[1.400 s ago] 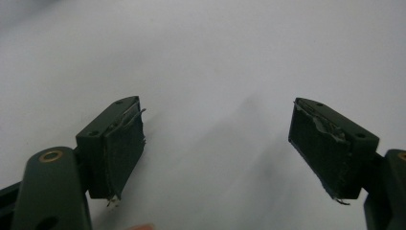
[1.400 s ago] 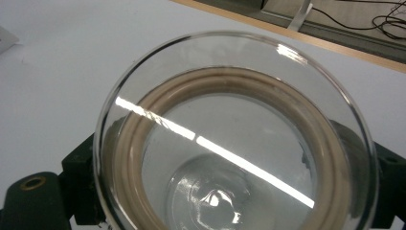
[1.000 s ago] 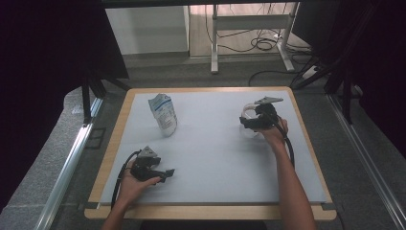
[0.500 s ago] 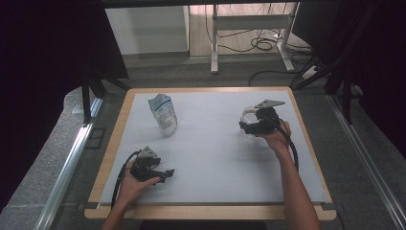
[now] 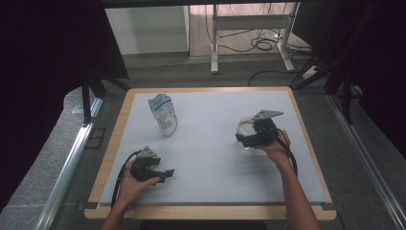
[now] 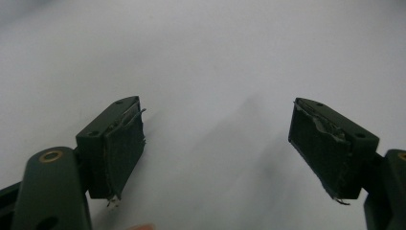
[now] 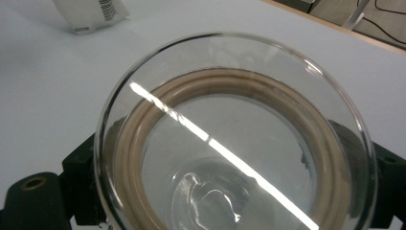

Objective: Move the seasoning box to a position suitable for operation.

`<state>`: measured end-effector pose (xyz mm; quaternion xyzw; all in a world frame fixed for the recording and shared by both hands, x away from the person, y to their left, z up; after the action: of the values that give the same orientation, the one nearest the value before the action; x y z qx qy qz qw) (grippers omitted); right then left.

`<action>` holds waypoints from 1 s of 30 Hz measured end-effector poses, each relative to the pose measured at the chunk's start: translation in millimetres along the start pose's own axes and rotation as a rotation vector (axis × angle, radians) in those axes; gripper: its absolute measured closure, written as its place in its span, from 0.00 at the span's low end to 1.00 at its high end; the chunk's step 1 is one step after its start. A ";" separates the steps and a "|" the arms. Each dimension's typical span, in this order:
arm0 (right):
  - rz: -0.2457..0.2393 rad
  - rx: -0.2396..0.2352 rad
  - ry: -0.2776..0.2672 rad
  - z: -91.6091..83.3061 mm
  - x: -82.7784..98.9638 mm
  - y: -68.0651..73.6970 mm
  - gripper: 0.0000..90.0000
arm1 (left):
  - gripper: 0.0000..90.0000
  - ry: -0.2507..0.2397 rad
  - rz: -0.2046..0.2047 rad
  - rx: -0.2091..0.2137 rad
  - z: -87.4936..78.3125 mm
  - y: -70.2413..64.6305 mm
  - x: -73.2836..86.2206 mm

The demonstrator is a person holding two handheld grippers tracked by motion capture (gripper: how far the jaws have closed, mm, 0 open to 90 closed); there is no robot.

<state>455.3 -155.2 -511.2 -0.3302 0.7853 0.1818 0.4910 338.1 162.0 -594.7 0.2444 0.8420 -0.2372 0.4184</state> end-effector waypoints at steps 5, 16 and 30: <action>-0.009 -0.035 -0.004 -6.0 8.1 13.3 0.13 | 0.22 0.000 0.002 -0.001 -0.5 -0.6 0.0; -0.036 -0.078 0.007 -10.3 20.0 31.4 0.13 | 0.22 0.007 0.002 -0.002 0.7 -0.6 1.4; -0.042 -0.104 -0.006 -8.7 26.3 34.8 0.12 | 0.22 0.009 -0.002 -0.015 -2.9 1.5 6.7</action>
<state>417.4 -144.6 -532.0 -0.3714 0.7661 0.2132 0.4793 333.7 166.3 -598.9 0.2413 0.8459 -0.2302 0.4162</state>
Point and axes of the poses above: each handheld gripper's, and its own axes: z roughly forward along the jaws, x roughly out of its underside, y roughly to its left, the point moved 8 cm from there along z, roughly forward along the jaws, and after that the axes turned 12 degrees about -y, right-handed, at the moved point
